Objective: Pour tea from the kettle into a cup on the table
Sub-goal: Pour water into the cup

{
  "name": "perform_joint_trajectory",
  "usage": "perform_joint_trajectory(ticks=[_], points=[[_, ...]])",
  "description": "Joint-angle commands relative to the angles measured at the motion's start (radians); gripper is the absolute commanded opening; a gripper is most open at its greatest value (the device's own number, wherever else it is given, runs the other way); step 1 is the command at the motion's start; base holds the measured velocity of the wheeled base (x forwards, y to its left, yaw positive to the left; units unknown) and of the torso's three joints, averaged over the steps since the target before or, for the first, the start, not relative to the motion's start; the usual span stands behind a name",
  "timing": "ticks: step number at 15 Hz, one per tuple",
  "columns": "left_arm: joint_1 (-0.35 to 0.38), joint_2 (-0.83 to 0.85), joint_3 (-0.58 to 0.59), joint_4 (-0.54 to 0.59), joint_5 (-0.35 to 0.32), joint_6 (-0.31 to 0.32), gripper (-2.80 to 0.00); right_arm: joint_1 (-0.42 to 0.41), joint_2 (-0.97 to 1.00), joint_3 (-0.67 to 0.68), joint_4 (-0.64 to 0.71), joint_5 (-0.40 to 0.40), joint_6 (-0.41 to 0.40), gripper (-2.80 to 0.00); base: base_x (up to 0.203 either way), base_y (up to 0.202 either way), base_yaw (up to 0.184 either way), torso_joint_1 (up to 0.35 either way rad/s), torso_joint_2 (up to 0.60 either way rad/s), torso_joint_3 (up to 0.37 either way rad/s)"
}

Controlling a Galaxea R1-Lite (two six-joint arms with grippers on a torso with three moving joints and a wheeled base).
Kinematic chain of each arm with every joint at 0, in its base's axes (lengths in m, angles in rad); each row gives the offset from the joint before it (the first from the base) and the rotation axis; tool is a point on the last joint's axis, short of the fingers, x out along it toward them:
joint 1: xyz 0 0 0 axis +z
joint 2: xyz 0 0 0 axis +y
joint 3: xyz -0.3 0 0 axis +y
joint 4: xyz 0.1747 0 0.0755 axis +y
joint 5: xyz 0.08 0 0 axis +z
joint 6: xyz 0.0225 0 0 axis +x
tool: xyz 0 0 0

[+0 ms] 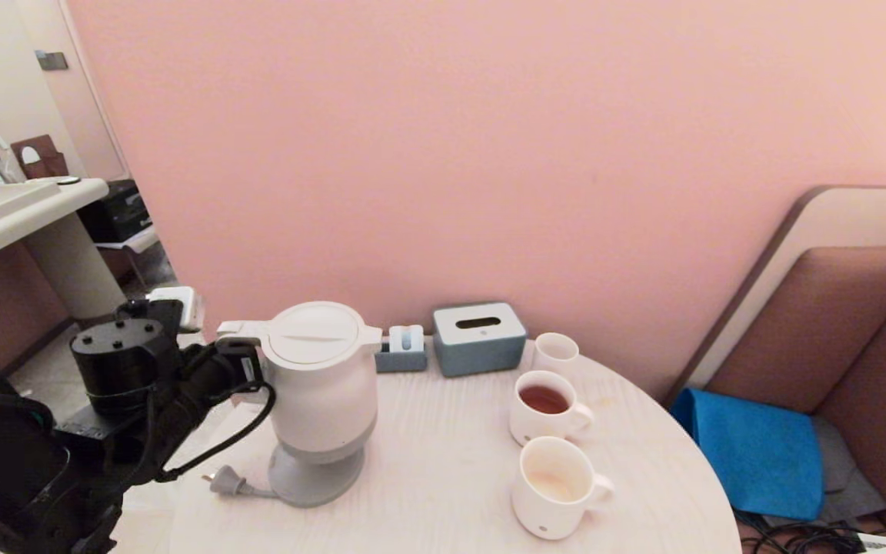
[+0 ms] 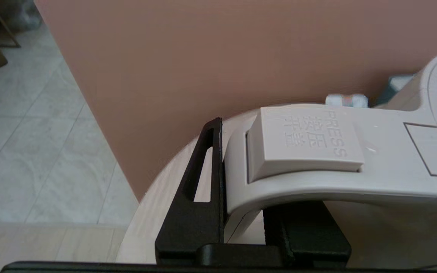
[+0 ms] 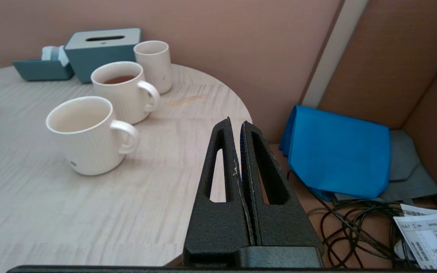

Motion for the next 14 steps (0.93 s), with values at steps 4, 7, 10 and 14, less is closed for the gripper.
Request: perform_joint_trajectory(ticks=[4,7,10,14], points=[[-0.149,-0.27,-0.183,0.423,0.022,0.056,-2.8,0.0,0.001,-0.001,0.0,0.0,0.0,-2.8,0.0,0.0,0.0,0.0,0.0,0.0],[-0.254,-0.295,-0.286,0.563,0.099,0.119,-2.8,0.0,0.001,0.0,0.0,0.0,0.0,-2.8,0.0,0.0,0.0,0.0,0.0,0.0],[-0.309,-0.277,-0.341,0.607,0.126,0.155,-2.8,0.0,0.001,0.0,0.0,0.0,0.0,-2.8,0.0,0.0,0.0,0.0,0.0,0.0],[-0.346,-0.209,-0.386,0.606,0.144,0.166,-2.8,0.0,0.001,0.0,0.0,0.0,0.0,-2.8,0.0,0.0,0.0,0.0,0.0,0.0]])
